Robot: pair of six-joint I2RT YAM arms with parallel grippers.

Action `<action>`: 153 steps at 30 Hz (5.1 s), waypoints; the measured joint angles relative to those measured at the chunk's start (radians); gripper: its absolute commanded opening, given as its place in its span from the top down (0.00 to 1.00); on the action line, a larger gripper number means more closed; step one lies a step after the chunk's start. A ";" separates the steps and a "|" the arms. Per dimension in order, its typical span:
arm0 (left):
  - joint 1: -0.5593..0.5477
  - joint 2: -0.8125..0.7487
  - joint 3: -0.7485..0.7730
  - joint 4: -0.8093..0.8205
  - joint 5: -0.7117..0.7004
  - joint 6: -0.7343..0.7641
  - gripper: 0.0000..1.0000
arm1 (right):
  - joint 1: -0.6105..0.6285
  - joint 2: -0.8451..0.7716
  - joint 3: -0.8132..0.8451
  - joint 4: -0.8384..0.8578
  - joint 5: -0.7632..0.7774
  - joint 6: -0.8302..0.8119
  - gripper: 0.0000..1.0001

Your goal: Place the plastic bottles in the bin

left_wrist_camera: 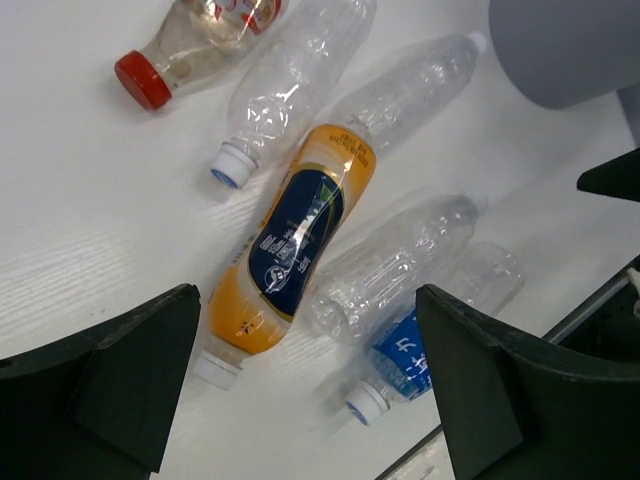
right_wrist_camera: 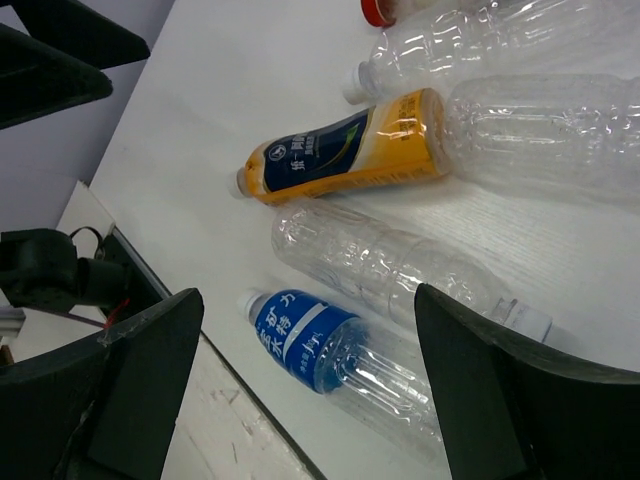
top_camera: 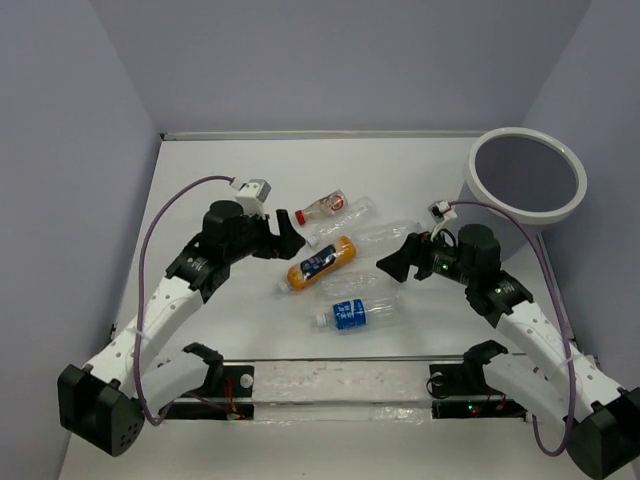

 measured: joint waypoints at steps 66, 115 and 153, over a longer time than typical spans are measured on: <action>-0.343 0.107 0.058 -0.019 0.051 0.080 0.67 | 0.118 0.246 -0.035 0.504 -0.069 0.297 0.01; -0.395 0.218 0.094 0.291 -0.276 -0.029 0.01 | 0.127 0.199 0.647 0.153 0.808 -0.159 0.87; -0.439 1.109 0.646 0.227 -0.197 0.449 0.11 | -0.283 0.019 0.484 0.005 0.761 -0.156 0.00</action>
